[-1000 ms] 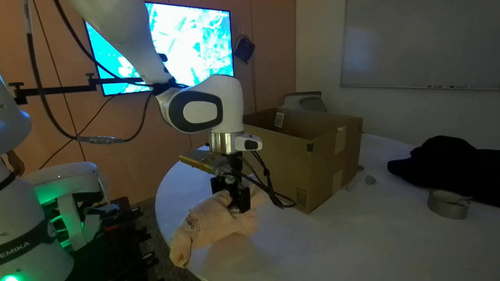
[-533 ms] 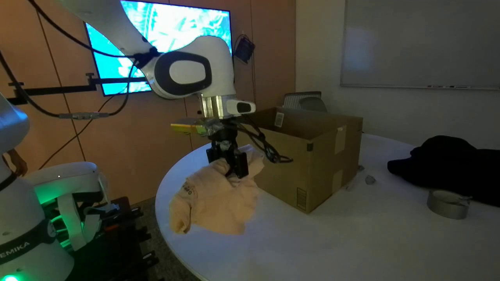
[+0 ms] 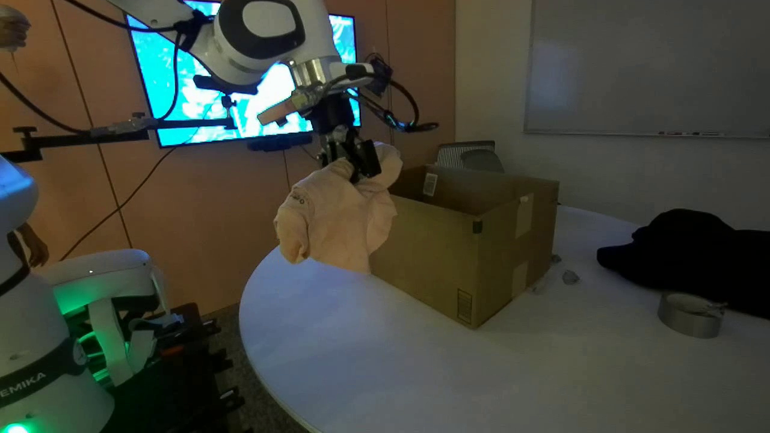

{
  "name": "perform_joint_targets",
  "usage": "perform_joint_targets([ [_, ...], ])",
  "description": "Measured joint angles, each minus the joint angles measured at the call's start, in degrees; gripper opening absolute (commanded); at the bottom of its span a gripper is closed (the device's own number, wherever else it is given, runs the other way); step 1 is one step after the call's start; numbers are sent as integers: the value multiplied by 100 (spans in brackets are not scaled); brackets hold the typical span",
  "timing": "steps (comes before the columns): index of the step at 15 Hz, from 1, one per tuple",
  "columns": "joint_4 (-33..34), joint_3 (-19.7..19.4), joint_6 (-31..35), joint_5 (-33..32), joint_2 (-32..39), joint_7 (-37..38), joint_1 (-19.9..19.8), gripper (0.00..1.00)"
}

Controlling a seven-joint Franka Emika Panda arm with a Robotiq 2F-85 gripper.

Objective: Put the marker on the shirt, fold the shirt, and then put the folded shirt in the box

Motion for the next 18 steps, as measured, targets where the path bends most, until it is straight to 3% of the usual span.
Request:
perform_joint_targets([
  [8, 1359, 470, 120, -93, 789, 1215, 263, 1],
  [12, 2104, 510, 504, -232, 1507, 1687, 392, 1],
  [18, 3176, 398, 1350, -742, 2790, 3201, 627, 1],
])
